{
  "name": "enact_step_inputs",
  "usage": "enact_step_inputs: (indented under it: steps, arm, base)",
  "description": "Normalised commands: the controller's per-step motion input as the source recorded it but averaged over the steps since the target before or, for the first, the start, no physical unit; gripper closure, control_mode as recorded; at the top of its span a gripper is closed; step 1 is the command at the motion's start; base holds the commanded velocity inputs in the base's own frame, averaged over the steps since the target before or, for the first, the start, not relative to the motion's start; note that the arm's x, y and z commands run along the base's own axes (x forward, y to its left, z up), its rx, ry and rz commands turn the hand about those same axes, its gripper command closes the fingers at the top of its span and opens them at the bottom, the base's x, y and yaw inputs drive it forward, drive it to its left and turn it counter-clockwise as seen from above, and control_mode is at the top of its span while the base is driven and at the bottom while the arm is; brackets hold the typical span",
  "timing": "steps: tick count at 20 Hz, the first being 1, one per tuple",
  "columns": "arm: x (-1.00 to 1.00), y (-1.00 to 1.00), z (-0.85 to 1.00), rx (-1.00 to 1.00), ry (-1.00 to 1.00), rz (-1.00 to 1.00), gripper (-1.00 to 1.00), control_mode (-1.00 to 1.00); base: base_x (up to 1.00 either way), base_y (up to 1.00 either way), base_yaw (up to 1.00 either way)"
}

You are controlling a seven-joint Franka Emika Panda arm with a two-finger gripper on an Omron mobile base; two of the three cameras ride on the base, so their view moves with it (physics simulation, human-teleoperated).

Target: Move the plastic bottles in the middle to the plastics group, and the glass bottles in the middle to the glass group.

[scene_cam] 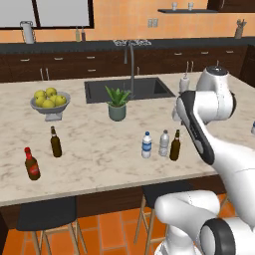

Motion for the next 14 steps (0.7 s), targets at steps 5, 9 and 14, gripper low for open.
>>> enact_step_inputs:
  steps: [5,9,14]
  arm:
    - [0.25,-0.04,-0.53,0.02,-0.12,-0.01,-1.0,-1.0]
    - [0.38,0.0,-0.41,0.0,-0.1,0.0,-1.0,-1.0]
    - [0.32,-0.01,-0.22,0.0,-0.04,0.0,-1.0,-1.0]
  base:
    - [0.0,0.0,0.0]
    - [0.0,0.0,0.0]
    - [0.0,0.0,0.0]
